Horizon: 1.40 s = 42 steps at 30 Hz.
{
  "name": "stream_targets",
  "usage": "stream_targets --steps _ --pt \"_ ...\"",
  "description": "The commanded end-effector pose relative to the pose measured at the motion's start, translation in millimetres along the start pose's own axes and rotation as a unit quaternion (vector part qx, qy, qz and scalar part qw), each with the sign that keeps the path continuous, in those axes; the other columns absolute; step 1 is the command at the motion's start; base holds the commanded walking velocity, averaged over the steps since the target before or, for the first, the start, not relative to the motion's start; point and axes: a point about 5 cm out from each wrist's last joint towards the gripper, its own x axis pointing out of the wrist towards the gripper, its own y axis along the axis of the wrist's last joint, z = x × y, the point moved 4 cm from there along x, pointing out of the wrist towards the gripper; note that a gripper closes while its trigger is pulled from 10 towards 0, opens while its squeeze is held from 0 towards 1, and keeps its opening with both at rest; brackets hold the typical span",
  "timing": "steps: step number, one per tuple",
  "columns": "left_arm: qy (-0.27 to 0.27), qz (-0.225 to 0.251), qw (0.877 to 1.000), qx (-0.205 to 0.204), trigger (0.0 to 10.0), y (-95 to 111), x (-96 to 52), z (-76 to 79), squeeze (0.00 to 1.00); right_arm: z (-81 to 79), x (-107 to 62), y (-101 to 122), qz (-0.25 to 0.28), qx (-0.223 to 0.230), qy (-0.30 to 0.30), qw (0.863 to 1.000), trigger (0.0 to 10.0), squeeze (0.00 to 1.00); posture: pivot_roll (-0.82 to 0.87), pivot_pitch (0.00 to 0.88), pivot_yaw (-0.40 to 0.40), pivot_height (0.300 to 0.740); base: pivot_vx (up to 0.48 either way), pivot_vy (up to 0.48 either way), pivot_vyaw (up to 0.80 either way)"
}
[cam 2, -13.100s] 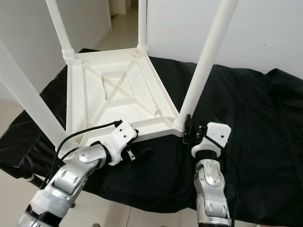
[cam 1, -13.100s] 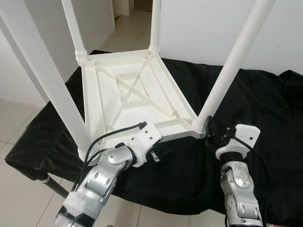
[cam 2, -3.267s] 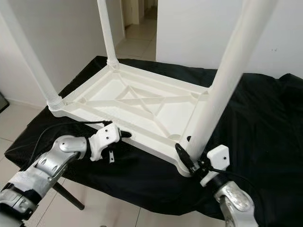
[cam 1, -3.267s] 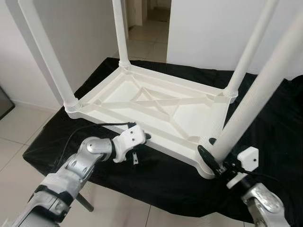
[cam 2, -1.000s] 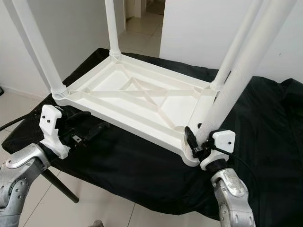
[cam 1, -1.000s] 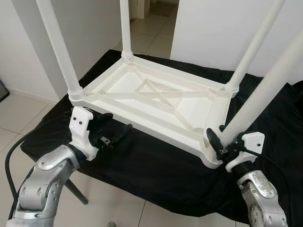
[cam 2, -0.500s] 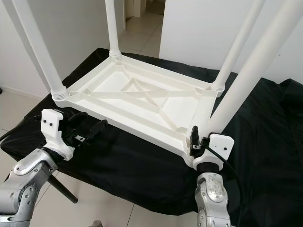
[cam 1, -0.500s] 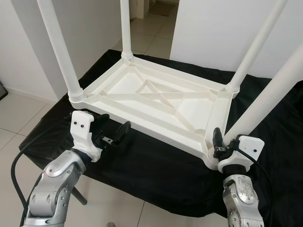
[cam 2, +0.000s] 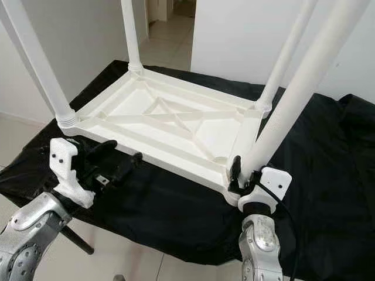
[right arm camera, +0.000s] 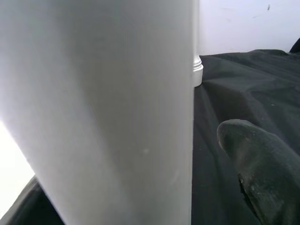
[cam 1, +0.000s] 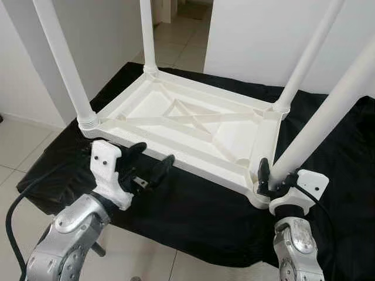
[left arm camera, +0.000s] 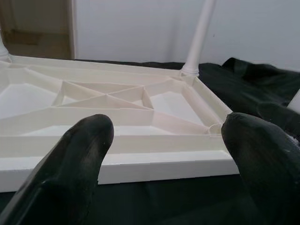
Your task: Building children table
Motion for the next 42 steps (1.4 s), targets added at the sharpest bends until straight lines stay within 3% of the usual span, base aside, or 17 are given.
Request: stream_targets --steps 1,6,11,14,15,16,18,22,23,24,25,26,34,38,39,42 --pt "-0.04 -0.015 0.999 0.033 10.0 -6 12.4 11.8 0.0 5.5 2.9 3 0.006 -0.003 0.022 1.0 10.0 0.0 -0.04 0.0 -0.022 0.74 0.0 0.0 0.0" --pt "-0.012 -0.018 0.999 0.028 10.0 -9 33.4 8.5 0.0 9.2 12.3 12 0.017 -0.023 0.096 0.995 10.0 0.0 -0.04 0.0 -0.008 0.74 0.0 0.0 0.0" --pt "-0.013 -0.023 0.999 0.027 10.0 -11 39.5 9.0 0.0 12.7 16.4 15 0.016 -0.031 0.13 0.991 10.0 0.0 -0.04 0.0 -0.002 0.74 0.0 0.0 0.0" --pt "-0.001 -0.038 0.999 0.007 10.0 -18 49.1 8.8 0.0 2.8 16.5 14 -0.001 -0.041 0.232 0.972 10.0 0.0 -0.05 0.0 0.007 0.74 0.0 0.0 0.0" --pt "-0.001 -0.038 0.999 0.007 10.0 -18 49.1 8.8 0.0 2.8 16.5 14 -0.001 -0.041 0.232 0.972 10.0 0.0 -0.05 0.0 0.007 0.74 0.0 0.0 0.0" --pt "-0.005 -0.041 0.999 0.01 10.0 -19 51.9 11.2 0.0 -0.2 15.4 13 -0.009 -0.045 0.264 0.963 10.0 0.0 -0.05 0.0 0.007 0.74 0.0 0.0 0.0" --pt "-0.005 -0.041 0.999 0.01 10.0 -19 51.9 11.2 0.0 -0.2 15.4 13 -0.009 -0.045 0.264 0.963 10.0 0.0 -0.05 0.0 0.007 0.74 0.0 0.0 0.0" --pt "-0.007 -0.06 0.998 0.034 10.0 -27 61.7 15.0 0.0 0.1 9.7 4 -0.045 -0.068 0.347 0.934 10.0 0.0 -0.05 0.0 0.011 0.74 0.0 0.0 0.0" --pt "-0.007 -0.06 0.998 0.034 10.0 -27 61.7 15.0 0.0 0.1 9.7 4 -0.045 -0.068 0.347 0.934 10.0 0.0 -0.05 0.0 0.011 0.74 0.0 0.0 0.0" --pt "-0.007 -0.065 0.997 0.045 10.0 -29 63.8 14.7 0.0 1.5 8.4 2 -0.054 -0.073 0.36 0.929 7.1 0.0 -0.05 0.0 0.01 0.74 0.0 0.0 0.0" --pt "-0.007 -0.065 0.997 0.045 10.0 -29 63.8 14.7 0.0 1.5 8.4 2 -0.054 -0.073 0.36 0.929 7.1 0.0 -0.05 0.0 0.01 0.74 0.0 0.0 0.0" --pt "-0.007 -0.07 0.996 0.054 10.0 -31 65.5 14.0 0.0 4.1 7.8 1 -0.058 -0.075 0.365 0.926 0.5 0.0 -0.04 0.0 0.01 0.74 0.0 0.0 0.0" --pt "0.023 -0.068 0.996 0.049 10.0 -32 72.8 7.2 0.0 13.9 8.9 0 -0.057 -0.066 0.346 0.934 0.0 0.0 -0.05 0.0 0.011 0.74 0.0 0.0 0.0" --pt "0.036 -0.08 0.995 0.054 10.0 -37 76.3 3.5 0.0 19.0 13.8 2 -0.047 -0.063 0.284 0.956 0.0 0.0 -0.06 0.0 0.012 0.74 0.0 0.0 0.0" --pt "0.036 -0.08 0.995 0.054 10.0 -37 76.3 3.5 0.0 19.0 13.8 2 -0.047 -0.063 0.284 0.956 0.0 0.0 -0.06 0.0 0.012 0.74 0.0 0.0 0.0" --pt "0.04 -0.068 0.996 0.031 10.0 -33 79.1 2.3 0.0 19.2 15.2 2 -0.04 -0.048 0.244 0.968 0.0 0.0 -0.06 0.0 0.011 0.74 0.0 0.0 0.0"
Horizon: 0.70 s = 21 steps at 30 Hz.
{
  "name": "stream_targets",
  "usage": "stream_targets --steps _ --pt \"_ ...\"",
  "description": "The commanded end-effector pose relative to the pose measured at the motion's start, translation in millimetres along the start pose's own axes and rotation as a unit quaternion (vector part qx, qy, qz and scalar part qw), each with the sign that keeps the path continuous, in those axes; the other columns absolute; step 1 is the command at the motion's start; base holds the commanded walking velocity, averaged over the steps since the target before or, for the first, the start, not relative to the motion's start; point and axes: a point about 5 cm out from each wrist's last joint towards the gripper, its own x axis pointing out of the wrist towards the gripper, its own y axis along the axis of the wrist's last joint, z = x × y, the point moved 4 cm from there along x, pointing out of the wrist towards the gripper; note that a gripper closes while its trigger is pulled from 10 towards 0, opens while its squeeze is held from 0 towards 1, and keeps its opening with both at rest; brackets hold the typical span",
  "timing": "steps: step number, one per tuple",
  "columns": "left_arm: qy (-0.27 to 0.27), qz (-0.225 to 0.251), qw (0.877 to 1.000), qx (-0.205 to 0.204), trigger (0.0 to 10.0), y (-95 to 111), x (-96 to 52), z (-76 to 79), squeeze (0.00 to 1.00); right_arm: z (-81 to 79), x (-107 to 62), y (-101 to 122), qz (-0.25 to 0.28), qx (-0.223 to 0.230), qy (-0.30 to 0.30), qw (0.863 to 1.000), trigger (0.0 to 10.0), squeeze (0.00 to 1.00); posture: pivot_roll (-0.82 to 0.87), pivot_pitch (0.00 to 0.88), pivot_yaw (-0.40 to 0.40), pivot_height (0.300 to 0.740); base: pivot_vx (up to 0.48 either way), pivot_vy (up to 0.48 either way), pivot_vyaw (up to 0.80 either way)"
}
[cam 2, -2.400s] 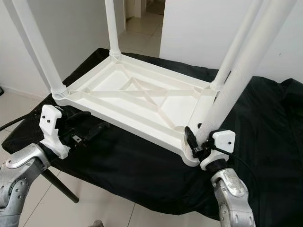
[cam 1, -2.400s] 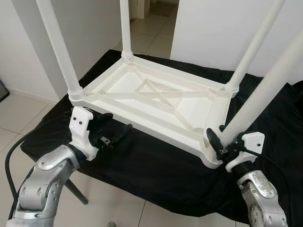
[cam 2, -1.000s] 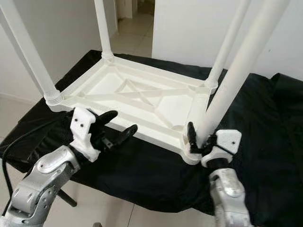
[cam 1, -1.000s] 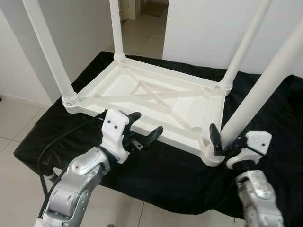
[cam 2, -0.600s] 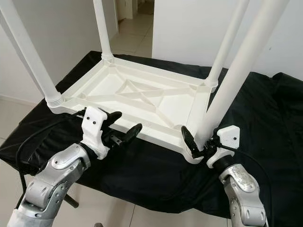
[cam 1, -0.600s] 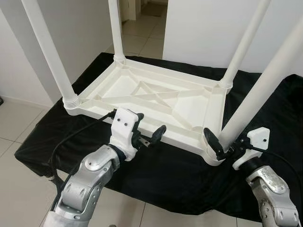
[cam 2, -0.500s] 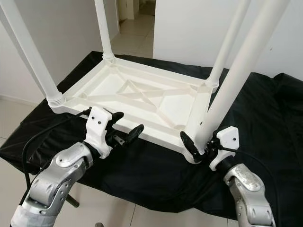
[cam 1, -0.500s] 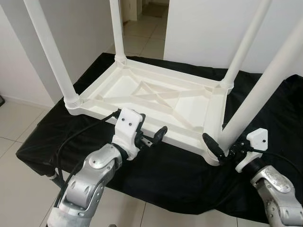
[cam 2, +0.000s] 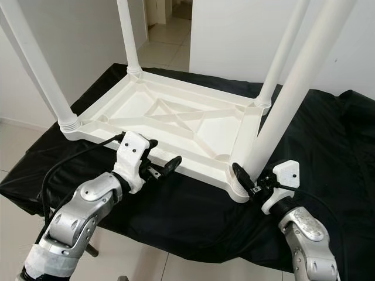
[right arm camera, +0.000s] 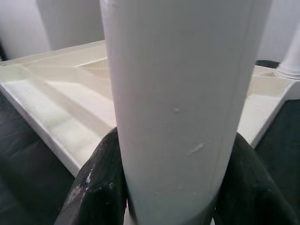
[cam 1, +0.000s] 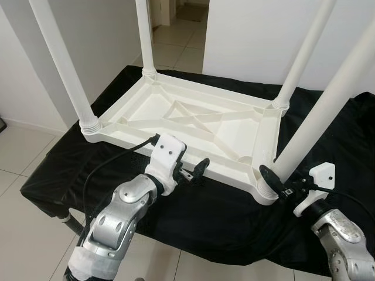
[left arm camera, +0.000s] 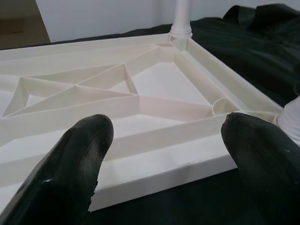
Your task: Building children table
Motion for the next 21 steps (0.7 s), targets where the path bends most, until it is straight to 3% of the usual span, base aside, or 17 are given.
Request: stream_targets --steps 1,2,5,6,7,8,9,12,13,15,16,18,21 --pt "0.048 -0.003 0.999 -0.012 10.0 -2 0.6 -11.4 0.0 7.5 -1.9 -1 0.001 0.011 -0.041 0.999 0.0 0.0 -0.06 0.0 0.011 0.74 0.0 0.0 0.0" --pt "0.048 -0.003 0.999 -0.012 10.0 -2 0.6 -11.4 0.0 7.5 -1.9 -1 0.001 0.011 -0.041 0.999 0.0 0.0 -0.06 0.0 0.011 0.74 0.0 0.0 0.0" --pt "0.049 0.003 0.998 -0.029 10.0 1 5.0 -10.7 0.0 7.2 -2.8 -6 -0.002 0.02 -0.139 0.99 0.5 0.0 -0.07 0.0 0.01 0.74 0.0 0.0 0.0" --pt "0.049 0.003 0.998 -0.029 10.0 1 5.0 -10.7 0.0 7.2 -2.8 -6 -0.002 0.02 -0.139 0.99 0.5 0.0 -0.07 0.0 0.01 0.74 0.0 0.0 0.0" --pt "0.048 0.003 0.998 -0.031 10.0 1 5.9 -10.2 0.0 8.4 -3.5 -7 0.0 0.022 -0.166 0.986 4.3 0.0 -0.07 0.0 0.01 0.74 0.0 0.0 0.0" --pt "0.048 0.003 0.998 -0.031 10.0 1 5.9 -10.2 0.0 8.4 -3.5 -7 0.0 0.022 -0.166 0.986 4.3 0.0 -0.07 0.0 0.01 0.74 0.0 0.0 0.0" --pt "0.048 0.003 0.998 -0.033 10.0 0 6.7 -9.8 0.0 8.2 -3.3 -7 0.002 0.028 -0.19 0.981 10.0 0.0 -0.07 0.0 0.01 0.74 0.0 0.0 0.0" --pt "0.048 0.006 0.998 -0.036 10.0 1 7.6 -9.5 0.0 7.7 -3.1 -7 0.004 0.034 -0.214 0.976 10.0 0.0 -0.07 0.0 0.01 0.74 0.0 0.0 0.0" --pt "0.049 0.009 0.998 -0.039 10.0 2 8.5 -9.7 0.0 7.9 -3.7 -9 0.002 0.041 -0.244 0.969 10.0 0.0 -0.08 0.0 0.011 0.74 0.0 0.0 0.0" --pt "0.049 0.009 0.998 -0.039 10.0 2 8.5 -9.7 0.0 7.9 -3.7 -9 0.002 0.041 -0.244 0.969 10.0 0.0 -0.08 0.0 0.011 0.74 0.0 0.0 0.0" --pt "0.052 0.012 0.998 -0.042 10.0 3 9.6 -10.4 0.0 6.8 -5.5 -13 -0.003 0.048 -0.28 0.959 10.0 0.0 -0.08 0.0 0.007 0.74 0.0 0.0 0.0" --pt "0.052 0.012 0.998 -0.042 10.0 3 9.6 -10.4 0.0 6.8 -5.5 -13 -0.003 0.048 -0.28 0.959 10.0 0.0 -0.08 0.0 0.007 0.74 0.0 0.0 0.0" --pt "0.056 0.015 0.997 -0.044 10.0 4 11.3 -12.7 0.0 2.5 -7.0 -15 -0.007 0.047 -0.326 0.944 10.0 0.0 -0.08 0.0 0.009 0.74 0.0 0.0 0.0"
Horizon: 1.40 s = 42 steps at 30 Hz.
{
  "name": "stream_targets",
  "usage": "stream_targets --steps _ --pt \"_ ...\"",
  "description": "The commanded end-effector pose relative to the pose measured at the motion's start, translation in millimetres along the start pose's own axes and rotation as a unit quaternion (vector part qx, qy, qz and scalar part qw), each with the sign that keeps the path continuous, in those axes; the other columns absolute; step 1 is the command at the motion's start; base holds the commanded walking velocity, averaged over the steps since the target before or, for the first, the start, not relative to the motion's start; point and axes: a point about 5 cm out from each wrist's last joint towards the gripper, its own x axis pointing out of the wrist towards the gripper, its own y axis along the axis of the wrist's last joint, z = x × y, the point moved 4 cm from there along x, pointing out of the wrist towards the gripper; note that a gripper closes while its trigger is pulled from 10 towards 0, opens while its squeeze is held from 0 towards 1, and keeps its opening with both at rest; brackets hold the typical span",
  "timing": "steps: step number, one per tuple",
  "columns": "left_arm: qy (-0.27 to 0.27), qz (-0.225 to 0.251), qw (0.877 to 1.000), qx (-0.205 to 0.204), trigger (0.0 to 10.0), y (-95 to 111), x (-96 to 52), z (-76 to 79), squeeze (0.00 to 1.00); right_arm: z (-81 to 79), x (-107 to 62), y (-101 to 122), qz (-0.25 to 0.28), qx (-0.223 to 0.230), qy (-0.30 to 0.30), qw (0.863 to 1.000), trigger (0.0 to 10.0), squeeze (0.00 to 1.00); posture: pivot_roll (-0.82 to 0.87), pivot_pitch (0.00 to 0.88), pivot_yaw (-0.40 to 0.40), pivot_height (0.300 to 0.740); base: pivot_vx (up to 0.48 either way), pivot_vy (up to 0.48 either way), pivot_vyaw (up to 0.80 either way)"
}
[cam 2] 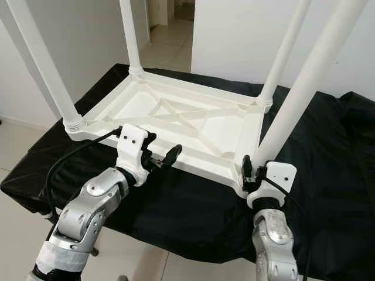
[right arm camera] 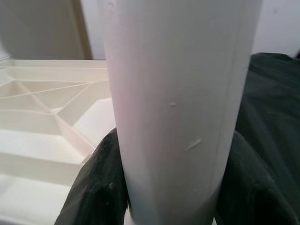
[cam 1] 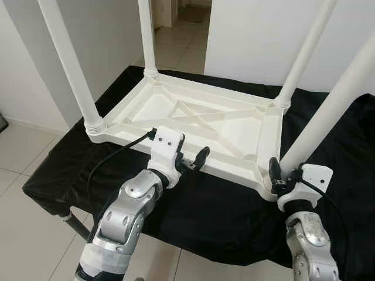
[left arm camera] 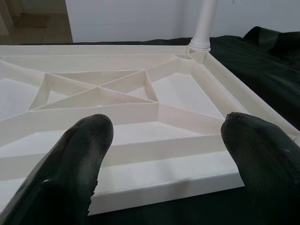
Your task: Building children table
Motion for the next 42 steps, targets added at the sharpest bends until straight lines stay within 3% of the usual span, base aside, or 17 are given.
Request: stream_targets --steps 1,5,10,14,15,24,25,26,27,33,35,36,37,42 --pt "0.016 -0.003 1.0 -0.001 10.0 -1 2.4 -5.4 0.0 5.0 -4.3 -14 -0.027 0.009 -0.056 0.998 10.0 0.0 -0.08 0.0 0.009 0.74 0.0 0.0 0.0" --pt "0.016 -0.007 1.0 0.011 10.0 -2 3.6 -6.4 0.0 -1.9 -2.8 -13 -0.025 0.019 -0.054 0.998 10.0 0.0 -0.09 0.0 0.009 0.74 0.0 0.0 0.0" --pt "0.016 -0.007 1.0 0.026 10.0 -2 7.3 -9.0 0.0 -25.8 -0.2 -11 -0.017 0.026 -0.019 0.999 10.0 0.0 -0.1 0.007 0.014 0.74 0.0 0.0 0.0" --pt "0.016 -0.01 0.999 0.046 10.0 -5 9.7 -11.3 0.0 -29.8 0.2 -9 -0.011 0.025 -0.011 1.0 10.0 0.0 -0.1 0.019 0.01 0.74 0.0 0.0 0.0" --pt "0.014 -0.007 0.999 0.042 10.0 -4 10.6 -12.0 0.0 -30.3 0.0 -8 -0.005 0.027 -0.006 1.0 10.0 1.0 -0.1 0.021 0.011 0.74 0.0 0.0 0.0" --pt "0.018 0.005 0.999 0.042 10.0 3 12.8 -15.2 0.0 -34.7 1.2 -8 0.008 0.035 0.029 0.999 10.0 1.0 -0.05 0.008 -0.007 0.74 0.0 0.0 0.0" --pt "0.021 0.006 0.999 0.044 10.0 4 12.9 -18.0 0.0 -35.4 3.2 -7 0.012 0.031 0.042 0.999 10.0 0.93 -0.05 0.002 -0.017 0.74 0.0 0.0 0.0" --pt "0.021 0.006 0.999 0.044 10.0 4 12.9 -18.0 0.0 -35.4 3.2 -7 0.012 0.031 0.042 0.999 10.0 0.93 -0.05 0.002 -0.017 0.74 0.0 0.0 0.0" --pt "0.023 0.006 0.998 0.052 10.0 4 12.6 -20.6 0.0 -35.0 3.6 -7 0.015 0.032 0.053 0.998 10.0 0.0 -0.04 0.0 -0.015 0.74 0.0 0.0 0.0" --pt "0.015 0.017 0.998 0.058 10.0 5 10.2 -19.2 0.0 -29.2 -0.2 -8 0.016 0.027 0.07 0.997 10.0 0.0 -0.04 0.0 -0.02 0.74 0.0 0.0 0.0" --pt "0.012 0.018 0.998 0.065 10.0 5 13.5 -18.4 0.0 -45.1 5.7 -14 0.005 0.036 0.116 0.993 10.0 0.0 -0.04 0.0 -0.031 0.74 0.0 0.0 0.0" --pt "0.012 0.018 0.998 0.065 10.0 5 13.5 -18.4 0.0 -45.1 5.7 -14 0.005 0.036 0.116 0.993 10.0 0.0 -0.04 0.0 -0.031 0.74 0.0 0.0 0.0" --pt "-0.009 0.018 0.999 0.05 10.0 5 14.4 -14.1 0.0 -56.2 8.1 -14 0.005 0.036 0.149 0.988 10.0 0.0 -0.03 0.0 -0.039 0.74 0.0 0.0 0.0" --pt "-0.028 0.021 0.998 0.044 10.0 6 13.2 -8.5 0.0 -58.4 8.5 -7 0.016 0.036 0.184 0.982 10.0 0.0 -0.04 0.0 -0.033 0.74 0.0 0.0 0.0"
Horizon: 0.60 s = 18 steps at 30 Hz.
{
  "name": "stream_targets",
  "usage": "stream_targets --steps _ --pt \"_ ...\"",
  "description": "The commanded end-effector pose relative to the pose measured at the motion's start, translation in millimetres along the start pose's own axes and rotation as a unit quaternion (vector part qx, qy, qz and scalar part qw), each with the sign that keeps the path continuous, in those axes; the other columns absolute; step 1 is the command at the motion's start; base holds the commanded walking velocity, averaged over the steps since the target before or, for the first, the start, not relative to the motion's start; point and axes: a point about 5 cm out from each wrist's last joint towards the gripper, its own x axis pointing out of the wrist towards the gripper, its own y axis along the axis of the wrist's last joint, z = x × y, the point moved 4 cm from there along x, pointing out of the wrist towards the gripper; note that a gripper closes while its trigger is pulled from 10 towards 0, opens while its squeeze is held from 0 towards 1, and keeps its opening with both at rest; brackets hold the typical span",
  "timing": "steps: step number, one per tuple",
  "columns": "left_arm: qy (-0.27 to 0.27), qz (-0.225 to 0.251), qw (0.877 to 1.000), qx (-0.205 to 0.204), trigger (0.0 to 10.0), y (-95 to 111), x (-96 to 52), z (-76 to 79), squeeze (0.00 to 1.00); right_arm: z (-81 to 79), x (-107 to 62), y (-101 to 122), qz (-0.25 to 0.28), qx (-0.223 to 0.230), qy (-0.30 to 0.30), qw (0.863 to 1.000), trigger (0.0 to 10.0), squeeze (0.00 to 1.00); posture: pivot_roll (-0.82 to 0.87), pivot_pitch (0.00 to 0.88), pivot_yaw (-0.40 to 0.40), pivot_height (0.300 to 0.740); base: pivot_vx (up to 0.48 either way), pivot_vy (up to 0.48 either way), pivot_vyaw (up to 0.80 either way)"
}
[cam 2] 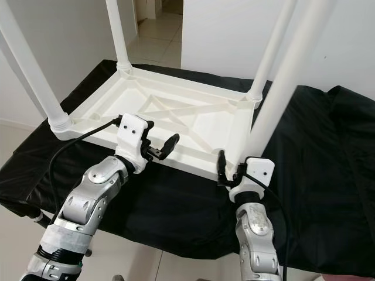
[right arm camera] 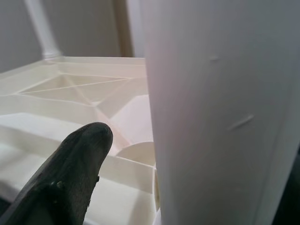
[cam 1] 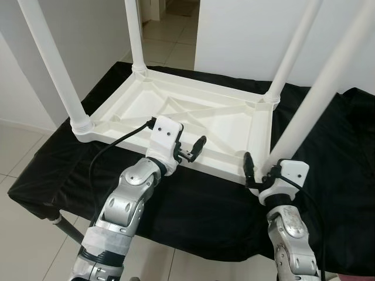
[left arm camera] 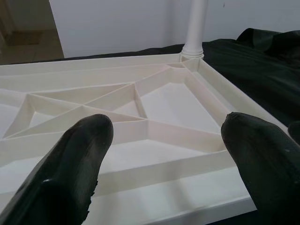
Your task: Building children table
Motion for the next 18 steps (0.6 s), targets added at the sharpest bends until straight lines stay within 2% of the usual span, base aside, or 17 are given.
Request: stream_targets --steps 1,2,5,8,9,10,16,18 --pt "-0.065 -0.002 0.998 -0.007 10.0 2 -1.3 14.8 0.0 2.4 -2.8 11 0.011 -0.006 0.059 0.998 10.0 0.0 -0.05 0.0 -0.03 0.74 0.0 0.0 0.0" --pt "-0.097 -0.011 0.995 -0.012 10.0 0 -3.6 22.5 0.0 9.6 -6.1 15 0.009 -0.017 0.085 0.996 10.0 0.0 -0.06 0.0 -0.023 0.74 0.0 0.0 0.0" --pt "-0.12 -0.019 0.993 -0.011 10.0 -2 -6.0 28.4 0.0 13.0 -7.5 17 0.005 -0.022 0.098 0.995 10.0 0.0 -0.06 0.0 -0.023 0.74 0.0 0.0 0.0" --pt "-0.198 -0.014 0.98 -0.027 10.0 3 -15.2 49.8 0.0 18.4 -6.2 25 -0.015 -0.033 0.184 0.982 10.0 0.0 -0.08 0.0 -0.008 0.74 0.0 0.0 0.0" --pt "-0.198 -0.014 0.98 -0.027 10.0 3 -15.2 49.8 0.0 18.4 -6.2 25 -0.015 -0.033 0.184 0.982 10.0 0.0 -0.08 0.0 -0.008 0.74 0.0 0.0 0.0" --pt "-0.256 -0.022 0.966 -0.03 10.0 4 -24.7 63.6 0.0 20.4 -3.4 25 -0.037 -0.046 0.244 0.968 10.0 0.0 -0.08 0.0 -0.006 0.74 0.0 0.0 0.0" --pt "-0.311 -0.055 0.949 -0.019 10.0 -7 -34.2 75.2 0.0 23.9 4.8 18 -0.067 -0.068 0.301 0.949 10.0 0.0 -0.08 0.0 0.006 0.74 0.0 0.0 0.0" --pt "-0.325 -0.059 0.944 -0.004 10.0 -12 -38.3 80.9 0.0 23.2 6.9 14 -0.078 -0.059 0.317 0.943 10.0 0.0 -0.08 0.0 0.008 0.74 0.0 0.0 0.0"
